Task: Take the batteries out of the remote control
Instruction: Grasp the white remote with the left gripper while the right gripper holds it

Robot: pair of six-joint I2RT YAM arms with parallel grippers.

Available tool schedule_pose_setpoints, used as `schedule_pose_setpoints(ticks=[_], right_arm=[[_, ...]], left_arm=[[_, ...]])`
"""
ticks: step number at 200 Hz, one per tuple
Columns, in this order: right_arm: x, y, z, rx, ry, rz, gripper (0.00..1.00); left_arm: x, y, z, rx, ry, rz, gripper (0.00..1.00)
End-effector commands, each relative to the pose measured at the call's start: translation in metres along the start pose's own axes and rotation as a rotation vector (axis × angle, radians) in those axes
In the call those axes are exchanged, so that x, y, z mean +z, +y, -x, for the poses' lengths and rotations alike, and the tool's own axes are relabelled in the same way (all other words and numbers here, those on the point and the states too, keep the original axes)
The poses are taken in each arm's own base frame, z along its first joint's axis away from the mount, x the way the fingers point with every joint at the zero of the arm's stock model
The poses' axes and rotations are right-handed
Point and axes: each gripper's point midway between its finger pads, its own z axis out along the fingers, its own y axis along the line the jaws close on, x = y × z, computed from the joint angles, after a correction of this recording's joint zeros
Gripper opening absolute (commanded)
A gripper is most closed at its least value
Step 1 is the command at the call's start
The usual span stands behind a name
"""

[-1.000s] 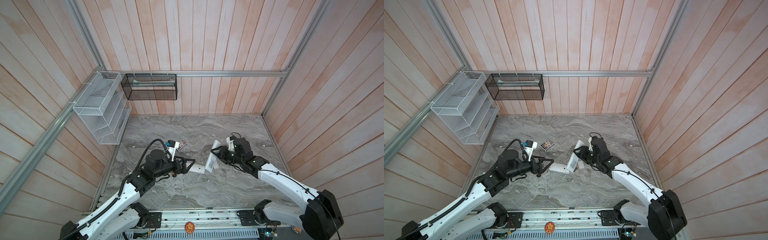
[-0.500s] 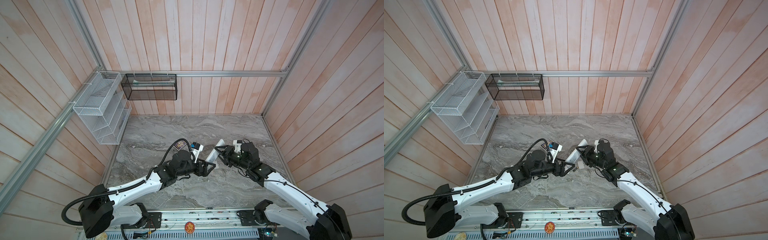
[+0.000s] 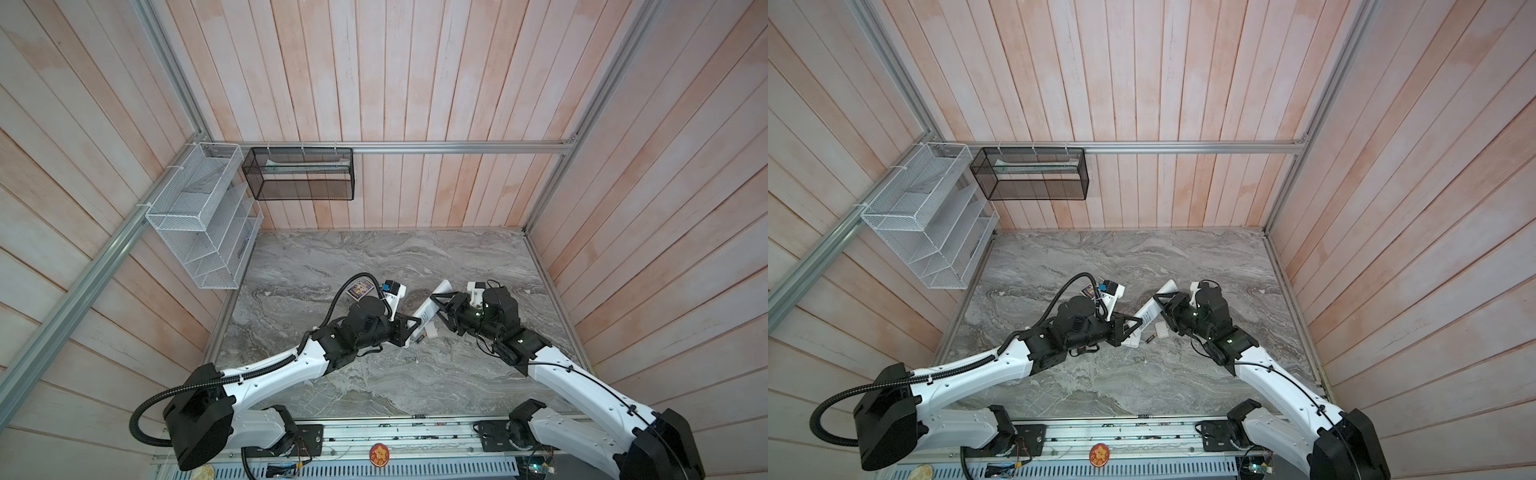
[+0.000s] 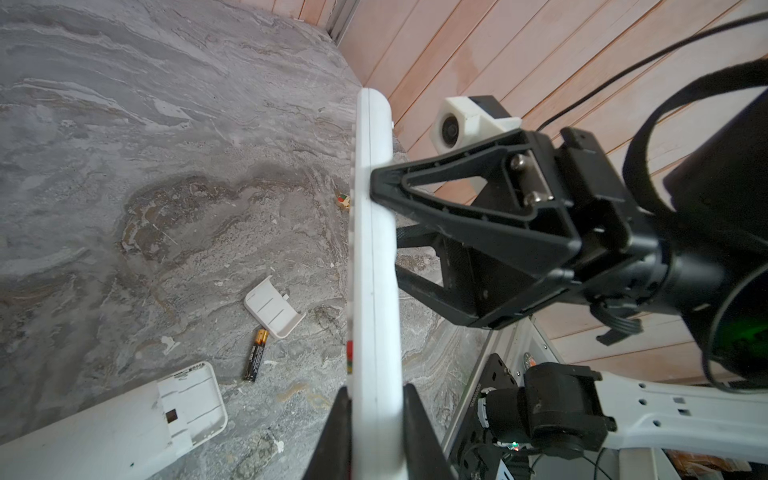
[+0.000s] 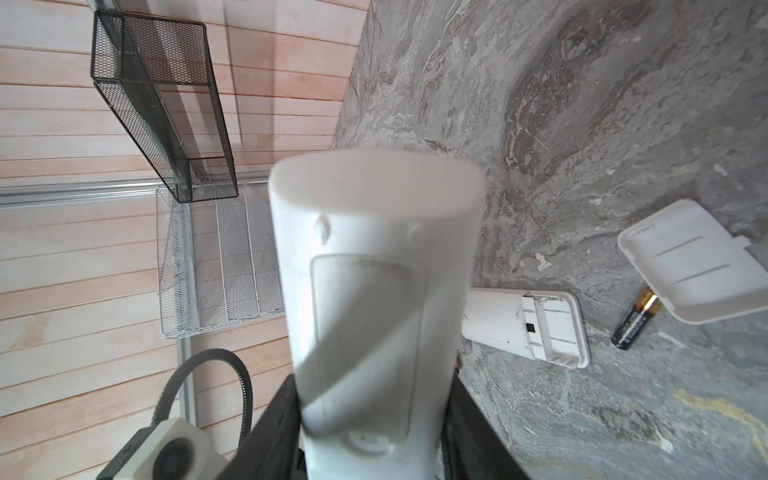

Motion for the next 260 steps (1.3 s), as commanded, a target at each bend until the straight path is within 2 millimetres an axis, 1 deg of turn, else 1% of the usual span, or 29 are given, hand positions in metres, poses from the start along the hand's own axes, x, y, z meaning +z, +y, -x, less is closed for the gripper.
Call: schedule_pose_setpoints(ticks=[1, 13, 26, 32, 55, 68, 78, 89, 98, 107, 119, 125, 128, 137, 145, 166, 181, 195, 230, 260], right_arm=[[-0.004, 0.014, -0.005, -0.115, 0.037, 0.044, 0.56], [-0.008, 0.012, -0.003, -0.175, 0.044, 0.009, 0.66], [-0.014, 0.008, 0.001, -0.263, 0.061, -0.043, 0.75], [-0.018, 0.004, 0.003, -0.306, 0.065, -0.081, 0.77], [-0.035, 0.000, 0.014, -0.516, 0.079, -0.214, 0.81], [-0.043, 0.011, 0.011, -0.676, 0.113, -0.213, 0.83], [-0.047, 0.022, 0.002, -0.800, 0.174, -0.169, 0.83], [-0.050, 0.033, -0.018, -0.954, 0.260, -0.079, 0.85], [-0.052, 0.037, -0.033, -1.082, 0.295, -0.041, 0.88], [-0.053, 0.037, -0.049, -1.259, 0.308, -0.012, 0.91], [-0.054, 0.030, -0.072, -1.543, 0.323, 0.031, 0.97], [-0.055, 0.021, -0.086, -1.698, 0.358, 0.068, 0.98], [-0.055, 0.017, -0.090, -1.767, 0.363, 0.076, 0.98], [-0.053, 0.006, -0.095, -1.919, 0.357, 0.062, 0.98], [-0.050, -0.003, -0.095, -2.020, 0.370, 0.037, 0.98], [-0.040, -0.021, -0.093, -2.113, 0.457, -0.008, 0.98], [-0.032, -0.026, -0.094, -2.132, 0.476, -0.014, 0.98], [-0.024, -0.024, -0.093, -2.154, 0.440, -0.028, 0.96], [-0.010, -0.015, -0.090, -2.207, 0.351, -0.043, 0.89], [-0.001, -0.019, -0.088, -2.266, 0.349, -0.085, 0.88]], left_arm=[[-0.011, -0.019, 0.020, 0.044, -0.019, -0.048, 0.02], [-0.019, -0.014, 0.024, 0.041, -0.001, -0.047, 0.02], [-0.030, -0.003, 0.025, 0.019, 0.036, -0.055, 0.02], [-0.035, 0.002, 0.026, 0.008, 0.052, -0.057, 0.03], [-0.055, 0.019, 0.024, -0.024, 0.140, -0.073, 0.03], [-0.064, 0.025, 0.019, -0.053, 0.204, -0.107, 0.03], [-0.068, 0.029, 0.010, -0.088, 0.264, -0.144, 0.03], [-0.071, 0.031, 0.001, -0.117, 0.326, -0.172, 0.03], [-0.070, 0.032, -0.009, -0.134, 0.382, -0.188, 0.03], [-0.070, 0.033, -0.018, -0.147, 0.431, -0.198, 0.03], [-0.070, 0.034, -0.024, -0.152, 0.470, -0.202, 0.02], [-0.071, 0.034, -0.026, -0.150, 0.478, -0.204, 0.02], [-0.071, 0.034, -0.026, -0.148, 0.482, -0.206, 0.02], [-0.072, 0.033, -0.027, -0.145, 0.490, -0.208, 0.02], [-0.072, 0.032, -0.027, -0.143, 0.496, -0.212, 0.02], [-0.075, 0.031, -0.028, -0.134, 0.507, -0.213, 0.02], [-0.076, 0.029, -0.029, -0.131, 0.510, -0.222, 0.02], [-0.077, 0.026, -0.030, -0.132, 0.513, -0.248, 0.02], [-0.077, 0.024, -0.031, -0.132, 0.517, -0.266, 0.01], [-0.077, 0.022, -0.031, -0.132, 0.522, -0.282, 0.01]])
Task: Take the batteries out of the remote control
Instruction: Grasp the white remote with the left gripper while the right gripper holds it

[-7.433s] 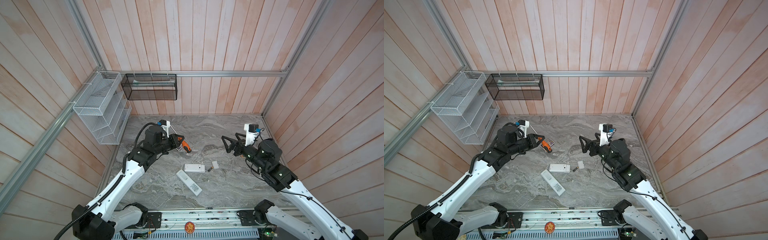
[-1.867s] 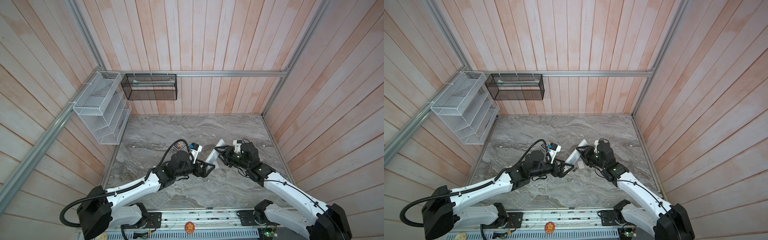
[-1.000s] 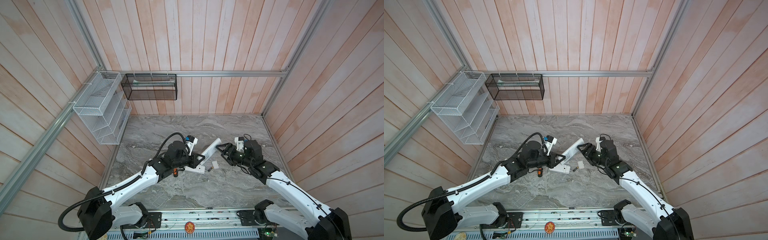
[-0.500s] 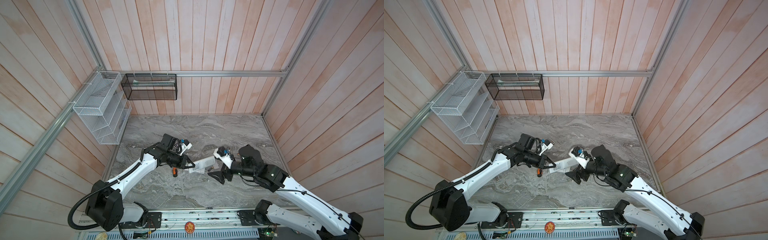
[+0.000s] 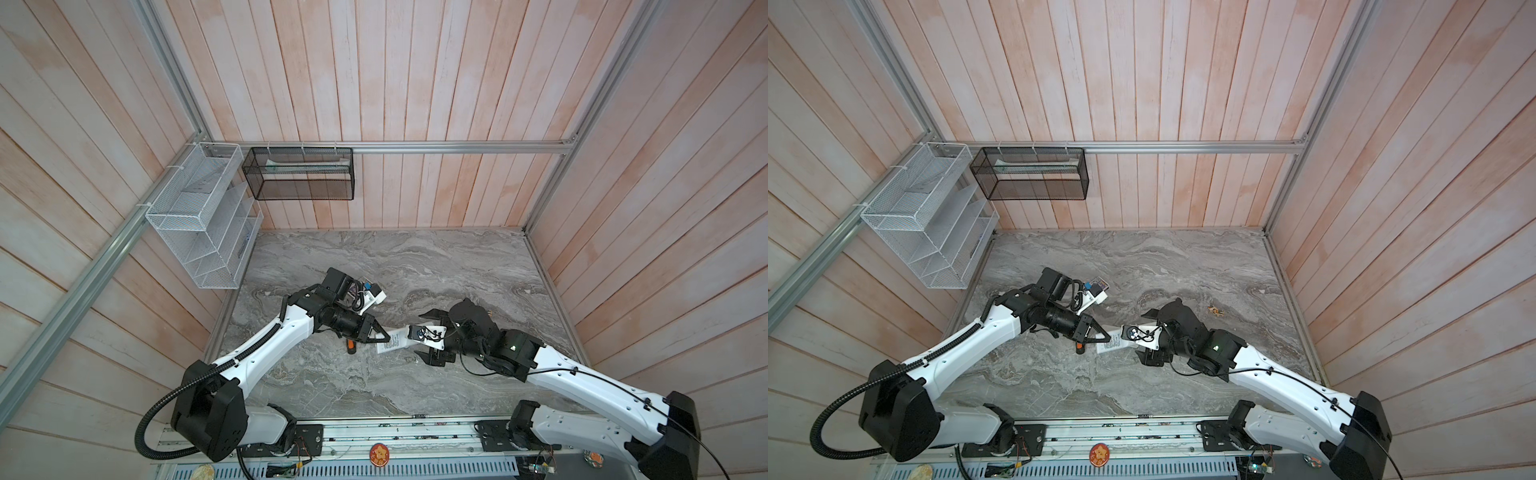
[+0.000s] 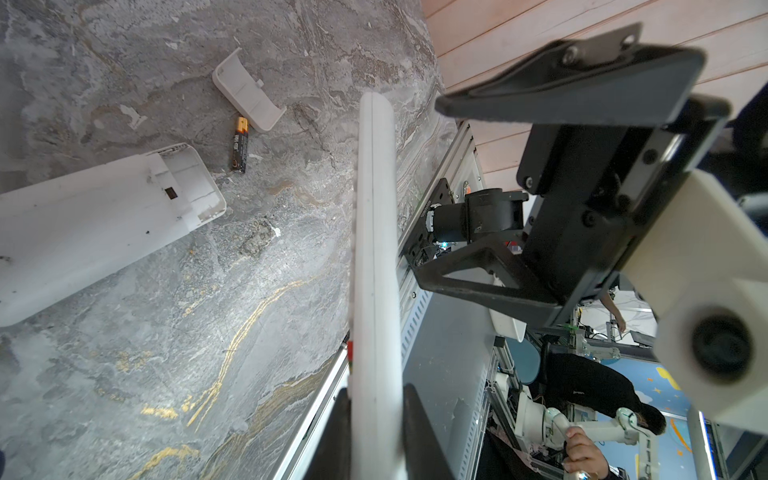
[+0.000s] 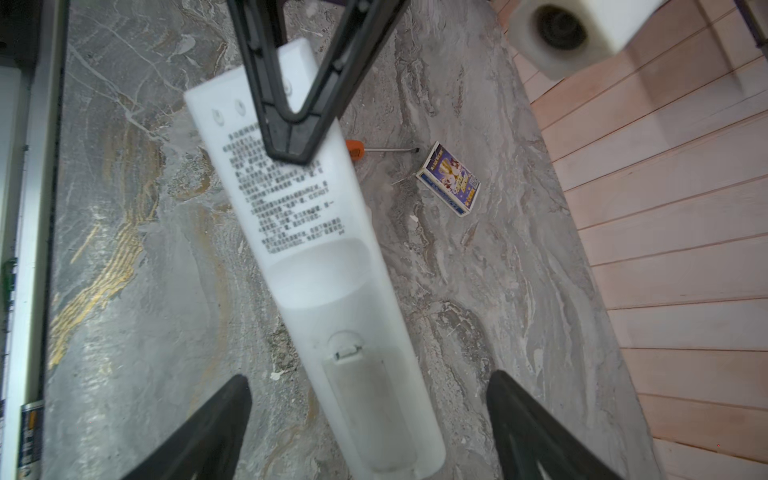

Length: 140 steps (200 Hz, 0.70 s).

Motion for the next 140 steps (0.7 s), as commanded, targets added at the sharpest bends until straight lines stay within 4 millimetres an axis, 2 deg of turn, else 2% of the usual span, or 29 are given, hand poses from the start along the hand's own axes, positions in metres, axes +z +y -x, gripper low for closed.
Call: schedule_pose_setpoints(ticks=[1, 46, 67, 87, 110, 140], right_arm=[[0.008, -0.007, -0.001, -0.071, 0.023, -0.052, 0.88], [0.018, 0.006, 0.000, -0.124, 0.013, -0.001, 0.84], [0.022, 0.007, -0.003, -0.138, 0.029, 0.003, 0.67], [0.026, 0.010, -0.005, -0.152, 0.034, 0.019, 0.56], [0.029, 0.013, -0.006, -0.165, 0.033, 0.033, 0.55], [0.031, 0.016, -0.007, -0.177, 0.031, 0.042, 0.61]], left_arm=[[-0.004, -0.014, 0.005, 0.055, -0.007, -0.054, 0.01], [-0.002, -0.012, 0.004, 0.051, 0.000, -0.056, 0.01], [-0.003, -0.014, 0.004, 0.051, 0.000, -0.064, 0.01], [-0.003, -0.015, 0.003, 0.055, 0.001, -0.068, 0.01], [-0.002, -0.016, 0.003, 0.053, 0.005, -0.073, 0.01], [-0.001, -0.016, 0.002, 0.050, 0.012, -0.073, 0.00]])
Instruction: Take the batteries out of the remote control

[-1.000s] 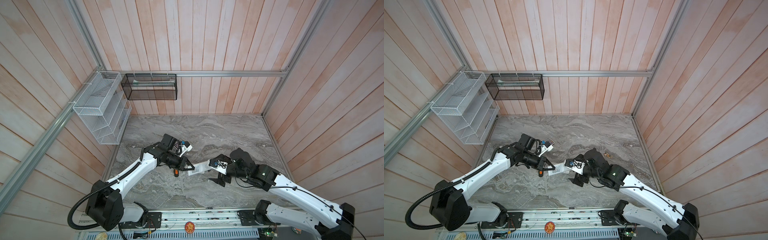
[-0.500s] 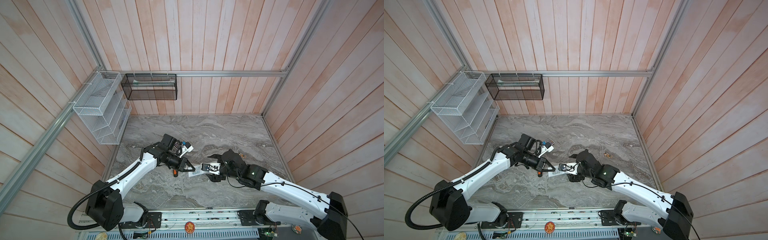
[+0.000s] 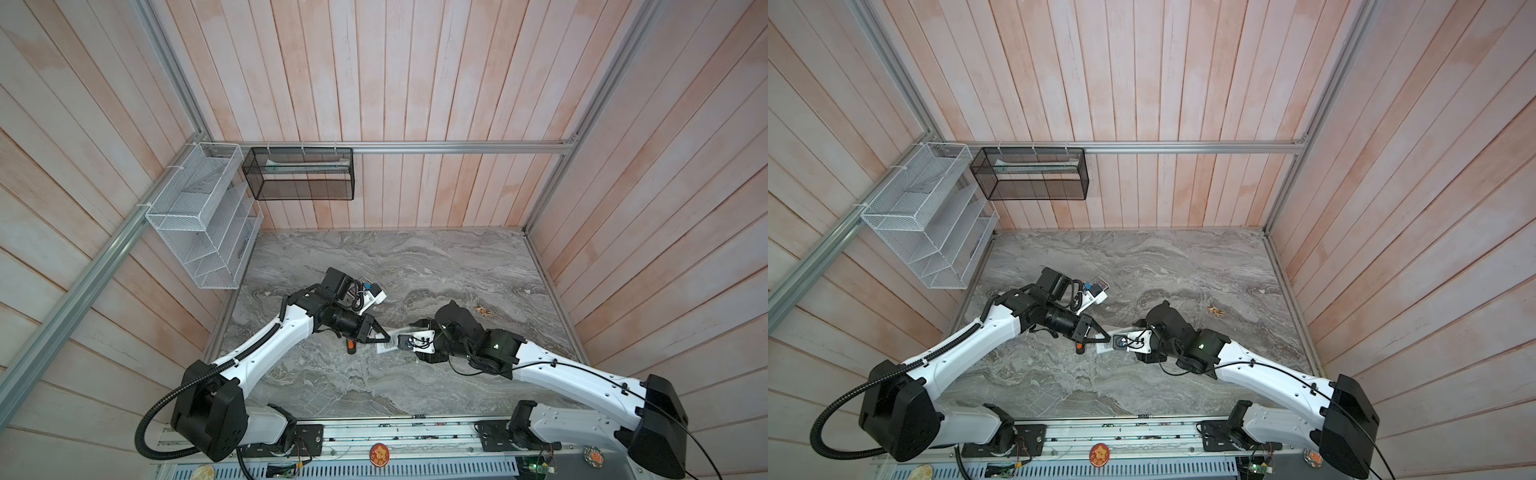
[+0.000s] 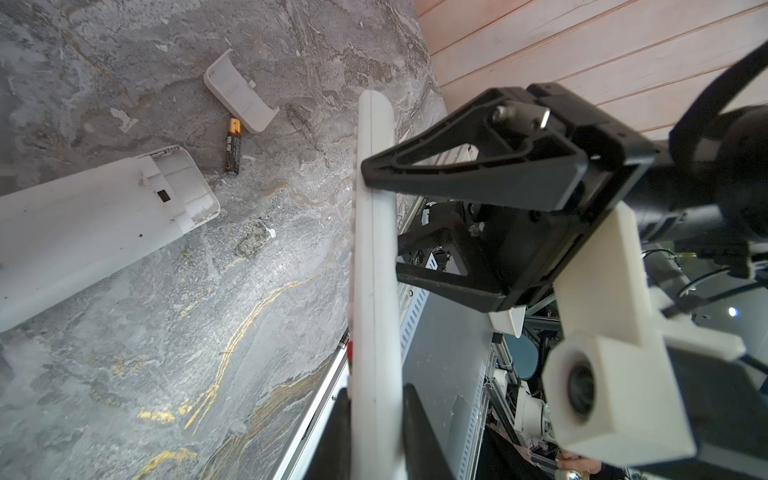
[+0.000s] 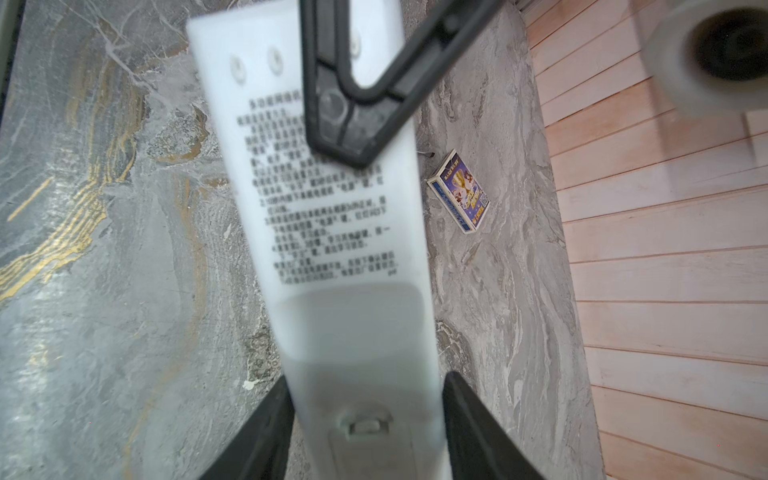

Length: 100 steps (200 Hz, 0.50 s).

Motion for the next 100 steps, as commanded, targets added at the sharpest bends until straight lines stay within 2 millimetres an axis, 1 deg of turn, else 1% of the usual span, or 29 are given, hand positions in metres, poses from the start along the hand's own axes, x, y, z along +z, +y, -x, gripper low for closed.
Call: schedule_pose_setpoints(ticks=[1, 36, 79, 100], right_arm=[[0.0059, 0.0058, -0.0009, -0.017, -0.003, 0.013, 0.61], [0.0094, 0.0084, -0.0043, -0.024, 0.012, 0.022, 0.61], [0.0081, 0.0068, -0.0018, -0.016, -0.001, 0.014, 0.50], [0.0068, 0.0081, -0.0016, 0.001, -0.006, 0.014, 0.44]], left_arm=[[-0.0006, -0.0138, 0.0029, 0.037, 0.009, -0.057, 0.00], [0.0010, -0.0152, 0.0031, 0.039, 0.016, -0.057, 0.00], [0.0017, -0.0129, 0.0039, 0.038, 0.017, -0.043, 0.02], [0.0020, -0.0117, 0.0055, 0.039, 0.006, -0.039, 0.18]])
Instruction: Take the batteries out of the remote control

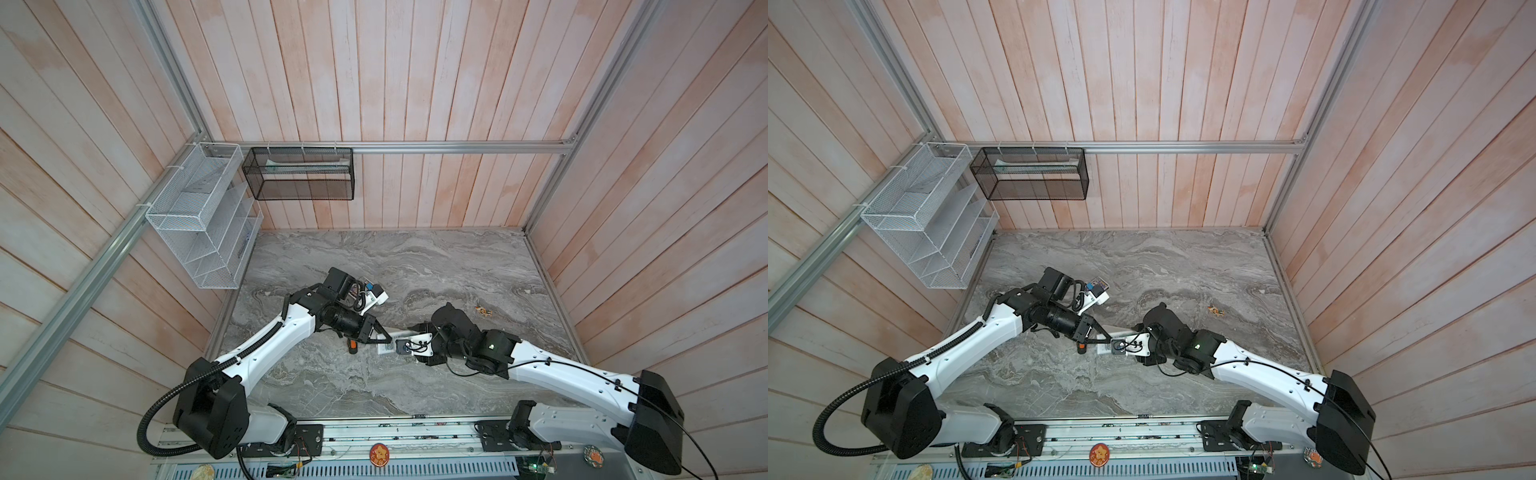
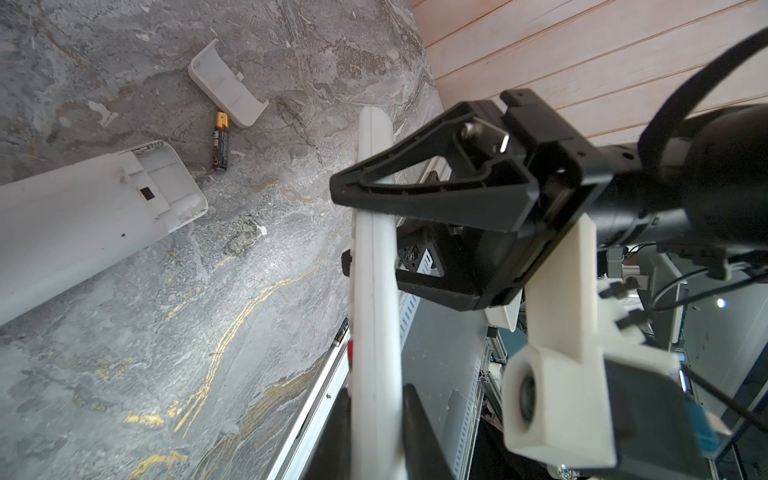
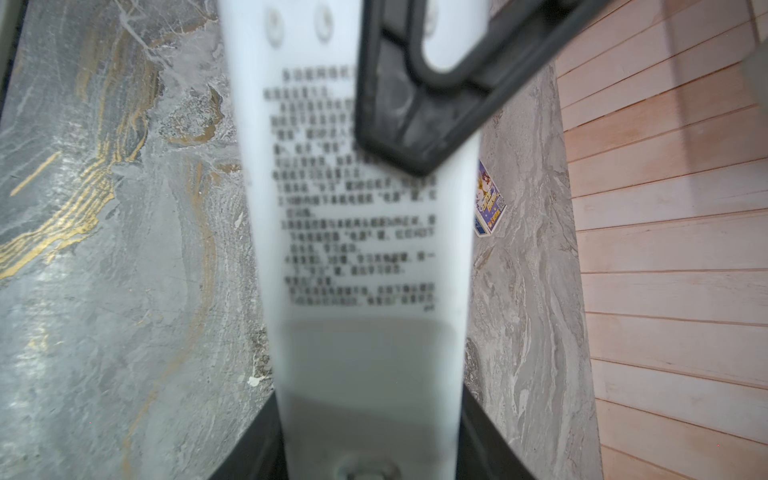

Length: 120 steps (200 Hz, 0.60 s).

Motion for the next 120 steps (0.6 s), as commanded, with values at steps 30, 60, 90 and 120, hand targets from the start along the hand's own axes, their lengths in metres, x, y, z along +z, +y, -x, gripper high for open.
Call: schedule_pose_setpoints(ticks=[30, 60, 90, 120], right_arm=[[-0.0034, -0.0015, 0.0035, 0.078, -0.035, -0.021, 0.32], [-0.0044, 0.0005, 0.0042, 0.113, -0.047, -0.016, 0.32], [-0.0037, -0.0012, 0.0053, 0.158, -0.053, -0.021, 0.31], [-0.0020, -0.0011, 0.0075, 0.188, -0.059, -0.012, 0.32]], left_arm=[[0.0015, -0.0069, 0.0068, 0.036, -0.030, -0.035, 0.33], [0.0026, -0.0042, 0.0065, 0.031, -0.049, -0.030, 0.38], [0.0024, -0.0040, 0.0068, 0.028, -0.069, -0.033, 0.34], [0.0028, -0.0031, 0.0063, 0.028, -0.084, -0.035, 0.22]])
